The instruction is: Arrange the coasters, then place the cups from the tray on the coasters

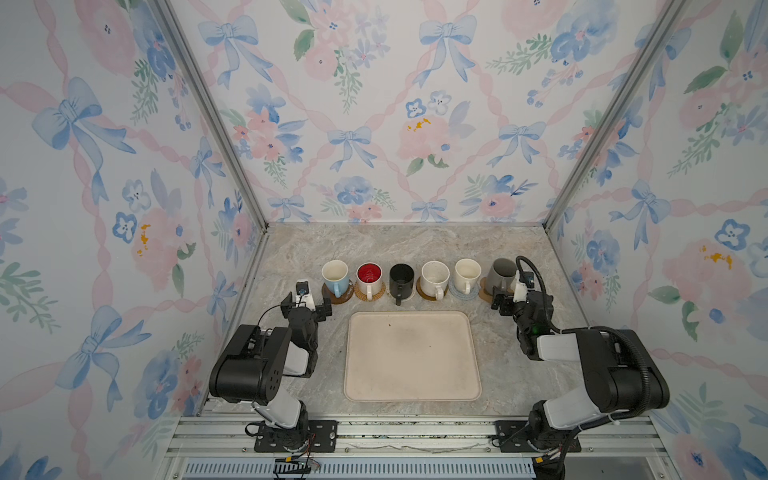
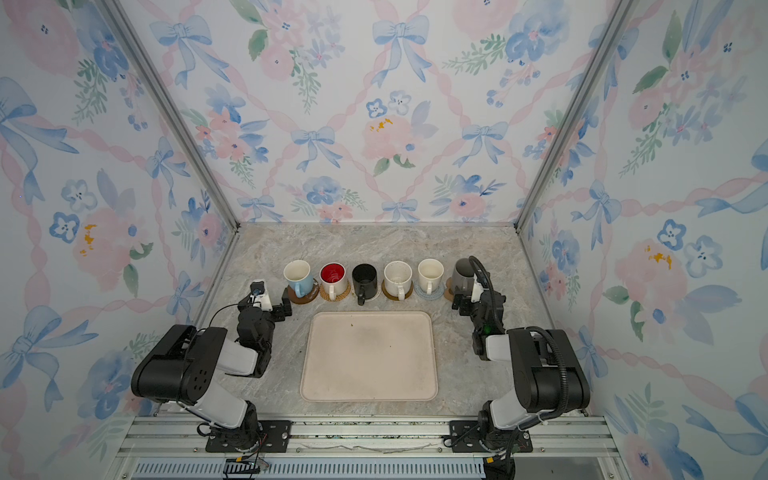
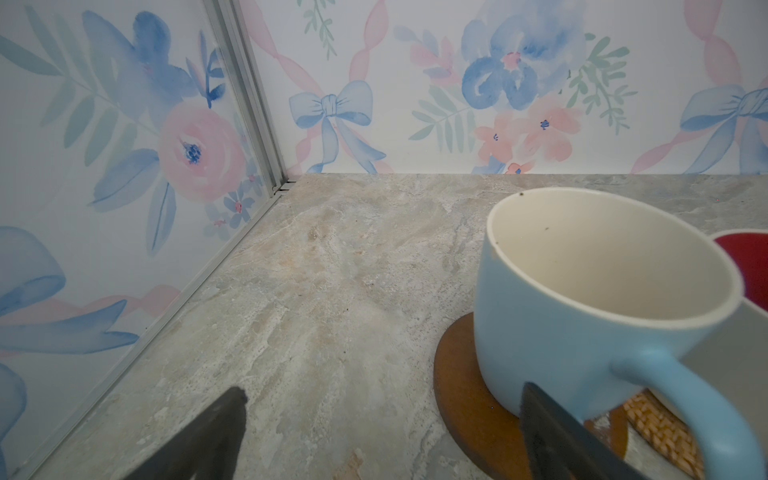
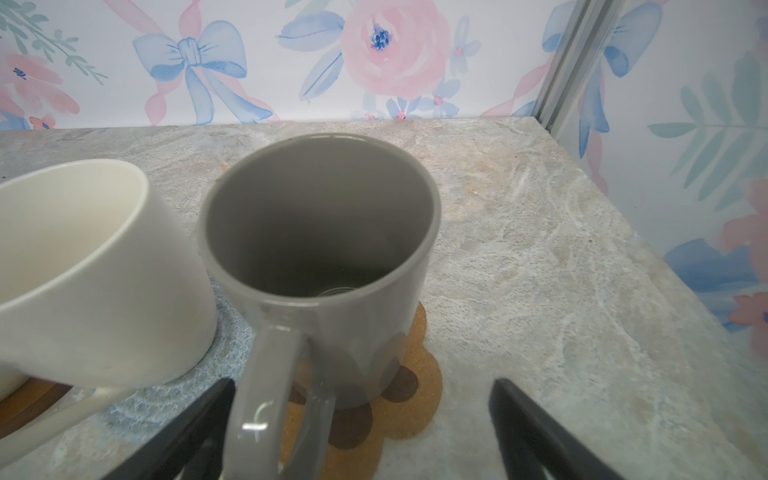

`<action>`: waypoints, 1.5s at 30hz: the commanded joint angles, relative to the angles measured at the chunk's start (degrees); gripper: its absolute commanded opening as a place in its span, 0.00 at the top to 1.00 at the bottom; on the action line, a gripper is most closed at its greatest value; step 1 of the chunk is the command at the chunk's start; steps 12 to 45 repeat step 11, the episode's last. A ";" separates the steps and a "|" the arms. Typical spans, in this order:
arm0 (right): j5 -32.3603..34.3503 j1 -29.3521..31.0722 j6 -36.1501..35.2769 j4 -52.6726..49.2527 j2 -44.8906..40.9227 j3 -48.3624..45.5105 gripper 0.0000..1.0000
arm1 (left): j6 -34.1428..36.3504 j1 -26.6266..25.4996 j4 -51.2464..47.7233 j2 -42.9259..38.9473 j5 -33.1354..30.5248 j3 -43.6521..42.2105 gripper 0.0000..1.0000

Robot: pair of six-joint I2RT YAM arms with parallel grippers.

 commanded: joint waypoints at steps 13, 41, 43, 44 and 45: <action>0.59 0.50 -0.53 0.31 0.41 1.07 0.03 | -0.65 0.34 0.03 -0.65 -0.70 0.41 0.02; 0.59 0.50 -0.53 0.31 0.41 1.07 0.03 | -0.65 0.34 0.03 -0.65 -0.70 0.41 0.02; 0.59 0.50 -0.53 0.31 0.41 1.07 0.03 | -0.65 0.34 0.03 -0.65 -0.70 0.41 0.02; 0.59 0.50 -0.53 0.31 0.41 1.07 0.03 | -0.65 0.34 0.03 -0.65 -0.70 0.41 0.02; 0.59 0.50 -0.53 0.31 0.41 1.07 0.03 | -0.65 0.34 0.03 -0.65 -0.70 0.41 0.02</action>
